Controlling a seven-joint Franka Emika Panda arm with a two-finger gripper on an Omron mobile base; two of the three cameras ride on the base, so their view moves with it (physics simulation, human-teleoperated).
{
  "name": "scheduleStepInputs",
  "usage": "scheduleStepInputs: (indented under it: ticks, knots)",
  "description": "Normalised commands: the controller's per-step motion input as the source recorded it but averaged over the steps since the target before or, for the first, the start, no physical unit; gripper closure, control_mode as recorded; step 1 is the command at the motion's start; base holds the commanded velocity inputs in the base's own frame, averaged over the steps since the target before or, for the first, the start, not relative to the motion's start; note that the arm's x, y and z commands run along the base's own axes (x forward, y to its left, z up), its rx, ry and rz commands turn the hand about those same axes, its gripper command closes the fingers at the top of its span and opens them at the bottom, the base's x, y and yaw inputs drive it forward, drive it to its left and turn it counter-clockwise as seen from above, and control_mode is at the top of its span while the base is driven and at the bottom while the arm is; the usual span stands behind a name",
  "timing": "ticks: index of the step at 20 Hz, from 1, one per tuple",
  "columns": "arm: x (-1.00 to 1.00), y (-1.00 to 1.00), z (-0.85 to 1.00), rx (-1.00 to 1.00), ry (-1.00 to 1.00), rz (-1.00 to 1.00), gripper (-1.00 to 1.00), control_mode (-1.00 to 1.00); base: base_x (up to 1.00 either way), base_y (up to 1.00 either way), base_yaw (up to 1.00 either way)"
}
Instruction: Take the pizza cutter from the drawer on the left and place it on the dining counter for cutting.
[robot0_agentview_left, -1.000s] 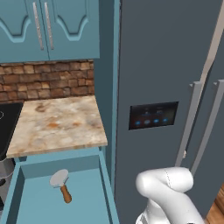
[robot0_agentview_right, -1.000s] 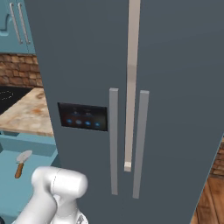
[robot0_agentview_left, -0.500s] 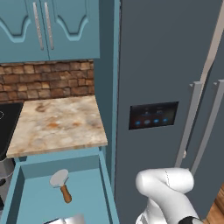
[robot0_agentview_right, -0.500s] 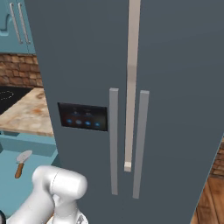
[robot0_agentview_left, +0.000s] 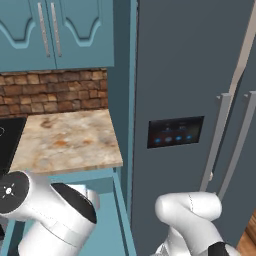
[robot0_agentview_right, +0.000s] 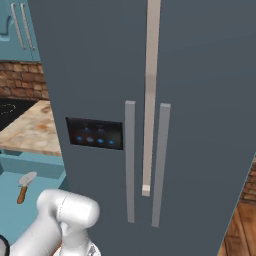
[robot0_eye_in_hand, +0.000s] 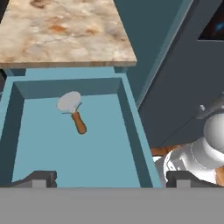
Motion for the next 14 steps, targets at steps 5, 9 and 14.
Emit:
scheduleStepInputs:
  ticks: [5,9,14]
  knots:
    - [0.91,0.00,-0.04,0.18,0.17,-0.14,-1.00,-1.00,0.00,0.00,0.00]
    - [0.75,0.00,-0.31,0.02,0.28,-0.05,-1.00,-1.00,0.00,0.00,0.00]
    - [0.60,0.00,-0.34,0.00,0.23,0.00,-1.00,-1.00,0.00,0.00,0.00]
